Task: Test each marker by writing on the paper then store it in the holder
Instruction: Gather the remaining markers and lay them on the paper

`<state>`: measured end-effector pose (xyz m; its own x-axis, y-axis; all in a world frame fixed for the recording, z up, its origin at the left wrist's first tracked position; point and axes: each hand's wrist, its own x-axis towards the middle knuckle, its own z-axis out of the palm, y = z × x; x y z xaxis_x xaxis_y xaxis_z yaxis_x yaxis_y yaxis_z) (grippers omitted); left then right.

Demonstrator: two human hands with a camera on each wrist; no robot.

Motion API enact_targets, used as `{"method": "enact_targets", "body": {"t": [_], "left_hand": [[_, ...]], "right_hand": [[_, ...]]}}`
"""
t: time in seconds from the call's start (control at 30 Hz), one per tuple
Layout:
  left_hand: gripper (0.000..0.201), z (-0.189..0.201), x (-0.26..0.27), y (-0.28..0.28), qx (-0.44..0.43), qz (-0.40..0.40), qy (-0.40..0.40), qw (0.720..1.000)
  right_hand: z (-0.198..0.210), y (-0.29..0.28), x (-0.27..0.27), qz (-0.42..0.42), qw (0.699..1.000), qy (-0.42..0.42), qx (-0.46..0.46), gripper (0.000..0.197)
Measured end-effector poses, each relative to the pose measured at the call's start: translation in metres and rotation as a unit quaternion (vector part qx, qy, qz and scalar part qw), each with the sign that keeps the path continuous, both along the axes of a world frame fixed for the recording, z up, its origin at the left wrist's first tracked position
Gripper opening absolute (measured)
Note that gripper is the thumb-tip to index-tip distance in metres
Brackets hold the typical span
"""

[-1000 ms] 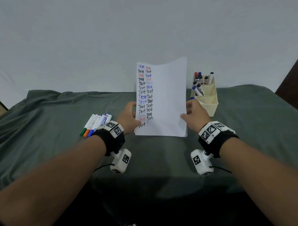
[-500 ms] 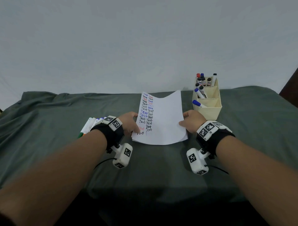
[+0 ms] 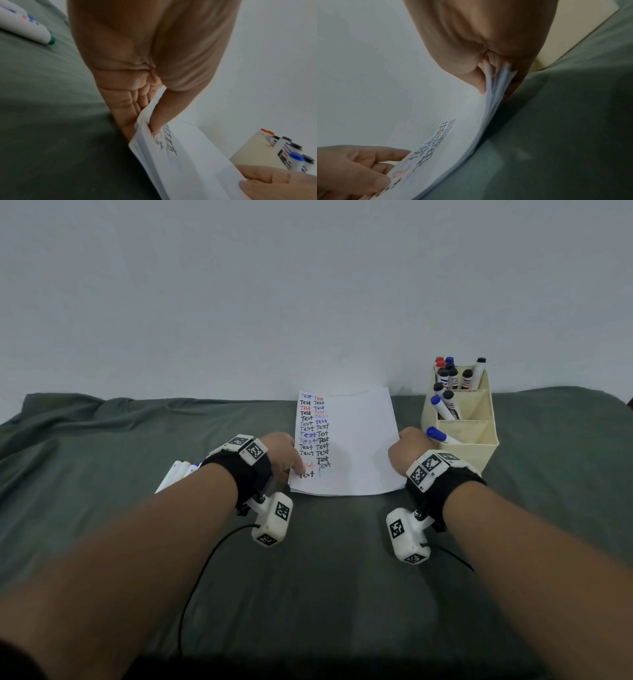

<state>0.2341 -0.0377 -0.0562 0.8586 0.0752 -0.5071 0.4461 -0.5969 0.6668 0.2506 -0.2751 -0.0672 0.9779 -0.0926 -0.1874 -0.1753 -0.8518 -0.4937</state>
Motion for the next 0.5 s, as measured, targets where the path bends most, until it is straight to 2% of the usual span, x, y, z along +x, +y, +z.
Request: {"method": "enact_targets", "body": {"t": [0.07, 0.1, 0.17, 0.27, 0.33, 0.43, 0.5], "left_hand": [[0.04, -0.001, 0.005, -0.001, 0.0, 0.0, 0.01, 1.0], [0.038, -0.002, 0.006, -0.001, -0.002, 0.003, 0.013, 1.0], [0.036, -0.002, 0.007, -0.001, -0.006, 0.01, 0.021, 1.0], [0.037, -0.001, 0.005, -0.002, -0.008, 0.015, 0.031, 0.999], [0.037, 0.0, 0.002, -0.003, 0.006, 0.011, 0.026, 1.0], [0.038, 0.0, -0.004, -0.005, 0.076, -0.026, -0.003, 0.997], [0.052, 0.001, -0.009, -0.004, 0.163, -0.08, -0.037, 0.983]], "right_hand": [[0.0, 0.002, 0.002, 0.005, 0.999, 0.023, -0.042, 0.03], [-0.001, 0.002, 0.003, -0.014, 0.999, 0.027, -0.029, 0.026], [-0.003, 0.005, 0.007, 0.011, 0.997, 0.02, -0.08, 0.022], [-0.005, 0.007, 0.011, -0.014, 0.998, 0.025, -0.048, 0.025], [-0.005, 0.008, 0.009, 0.002, 0.998, 0.027, -0.048, 0.024], [-0.002, 0.011, 0.003, 0.013, 0.997, 0.025, -0.067, 0.026], [0.002, 0.012, -0.007, 0.031, 0.996, 0.016, -0.081, 0.024]]}}
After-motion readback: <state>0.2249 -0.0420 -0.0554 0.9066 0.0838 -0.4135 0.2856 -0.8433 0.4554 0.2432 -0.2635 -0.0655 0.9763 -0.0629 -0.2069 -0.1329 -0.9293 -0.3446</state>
